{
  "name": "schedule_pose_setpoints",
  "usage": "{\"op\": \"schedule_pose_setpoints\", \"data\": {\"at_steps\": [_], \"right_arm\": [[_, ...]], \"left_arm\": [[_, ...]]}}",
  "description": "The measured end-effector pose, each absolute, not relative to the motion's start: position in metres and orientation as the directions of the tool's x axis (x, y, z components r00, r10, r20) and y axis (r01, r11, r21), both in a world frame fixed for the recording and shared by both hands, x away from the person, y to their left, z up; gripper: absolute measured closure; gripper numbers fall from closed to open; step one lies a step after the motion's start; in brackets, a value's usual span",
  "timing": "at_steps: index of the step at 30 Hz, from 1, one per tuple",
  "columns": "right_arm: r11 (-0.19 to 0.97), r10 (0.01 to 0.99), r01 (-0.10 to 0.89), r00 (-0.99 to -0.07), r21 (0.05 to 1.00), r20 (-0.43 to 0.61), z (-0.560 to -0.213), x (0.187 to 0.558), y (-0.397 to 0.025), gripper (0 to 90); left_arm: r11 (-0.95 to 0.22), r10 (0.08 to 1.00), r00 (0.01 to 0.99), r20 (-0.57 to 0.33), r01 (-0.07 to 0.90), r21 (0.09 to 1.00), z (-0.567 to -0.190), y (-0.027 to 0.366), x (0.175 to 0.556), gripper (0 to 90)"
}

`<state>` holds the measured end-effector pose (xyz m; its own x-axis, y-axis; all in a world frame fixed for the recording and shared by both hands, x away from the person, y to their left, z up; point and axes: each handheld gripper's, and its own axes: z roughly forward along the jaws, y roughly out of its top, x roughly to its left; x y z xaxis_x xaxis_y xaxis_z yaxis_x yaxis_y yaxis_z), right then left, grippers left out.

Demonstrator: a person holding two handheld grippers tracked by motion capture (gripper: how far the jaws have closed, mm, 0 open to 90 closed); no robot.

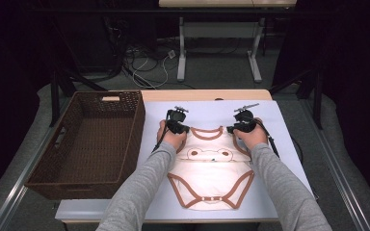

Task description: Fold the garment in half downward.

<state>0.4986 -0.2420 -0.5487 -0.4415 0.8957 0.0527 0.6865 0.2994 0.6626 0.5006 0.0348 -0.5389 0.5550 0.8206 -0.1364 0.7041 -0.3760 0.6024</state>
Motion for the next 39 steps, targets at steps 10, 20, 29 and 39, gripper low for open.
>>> {"op": "schedule_pose_setpoints", "data": {"at_steps": [10, 20, 29, 39], "right_arm": [[0.326, 0.882, 0.693, -0.468, 0.643, 0.058, -0.549, 0.496, -0.238, 66.0], [0.372, 0.866, 0.67, -0.5, 0.643, 0.021, -0.547, 0.492, -0.232, 77.6], [0.385, 0.867, 0.641, -0.497, 0.664, -0.023, -0.539, 0.487, -0.229, 77.8], [0.375, 0.884, 0.602, -0.462, 0.705, -0.076, -0.522, 0.476, -0.224, 77.8]], "left_arm": [[-0.375, 0.821, 0.554, -0.137, 0.705, 0.602, -0.538, 0.037, 0.501, 87.9], [-0.374, 0.823, 0.552, -0.133, 0.703, 0.605, -0.538, 0.037, 0.501, 87.9], [-0.354, 0.831, 0.538, -0.139, 0.705, 0.614, -0.535, 0.038, 0.5, 87.9], [-0.313, 0.859, 0.493, -0.14, 0.719, 0.62, -0.525, 0.039, 0.496, 87.9]]}}
